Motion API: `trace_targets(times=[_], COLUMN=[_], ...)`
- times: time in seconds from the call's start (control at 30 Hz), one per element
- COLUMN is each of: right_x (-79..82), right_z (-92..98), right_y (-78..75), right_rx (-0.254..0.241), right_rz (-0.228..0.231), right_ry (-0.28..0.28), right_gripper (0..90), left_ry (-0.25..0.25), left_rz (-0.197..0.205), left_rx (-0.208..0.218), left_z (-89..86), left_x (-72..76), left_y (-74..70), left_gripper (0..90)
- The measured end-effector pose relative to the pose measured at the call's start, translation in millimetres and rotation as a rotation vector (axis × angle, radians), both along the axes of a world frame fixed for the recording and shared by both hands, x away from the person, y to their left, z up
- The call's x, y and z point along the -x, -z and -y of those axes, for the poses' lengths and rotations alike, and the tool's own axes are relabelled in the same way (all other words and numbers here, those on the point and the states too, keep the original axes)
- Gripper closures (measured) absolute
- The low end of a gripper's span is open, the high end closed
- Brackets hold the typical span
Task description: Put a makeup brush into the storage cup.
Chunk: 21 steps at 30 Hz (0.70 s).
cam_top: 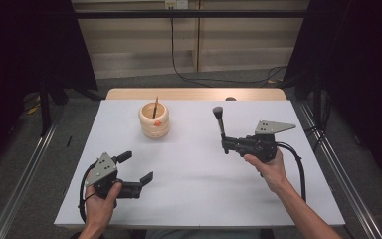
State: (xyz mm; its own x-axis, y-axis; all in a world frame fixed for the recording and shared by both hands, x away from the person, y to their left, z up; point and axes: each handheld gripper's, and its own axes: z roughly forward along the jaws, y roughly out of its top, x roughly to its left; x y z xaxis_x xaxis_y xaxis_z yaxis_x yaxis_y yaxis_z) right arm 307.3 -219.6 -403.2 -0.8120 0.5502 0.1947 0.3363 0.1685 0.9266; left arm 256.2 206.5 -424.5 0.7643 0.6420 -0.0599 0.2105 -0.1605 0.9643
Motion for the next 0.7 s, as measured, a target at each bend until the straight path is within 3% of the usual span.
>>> trace_targets(times=[0.1, 0.3, 0.7], right_x=[1.1, 6.3, 6.7], right_z=[-3.7, -12.3, -20.2], right_y=[0.8, -1.5, -0.9], right_rx=[-0.004, -0.019, -0.031], right_rz=[-0.004, 0.001, 0.003], right_ry=[-0.014, -0.045, -0.070], right_gripper=[80.1, 80.1, 80.1], left_ry=[0.011, 0.008, 0.064], left_rz=[0.002, -0.003, 0.028], left_rx=[0.000, 0.046, 0.032], left_z=[2.8, 4.9, 25.7], left_x=[-1.2, -5.2, -8.6], left_y=[-1.1, -7.0, -18.2], left_gripper=[1.8, 1.8, 1.8])
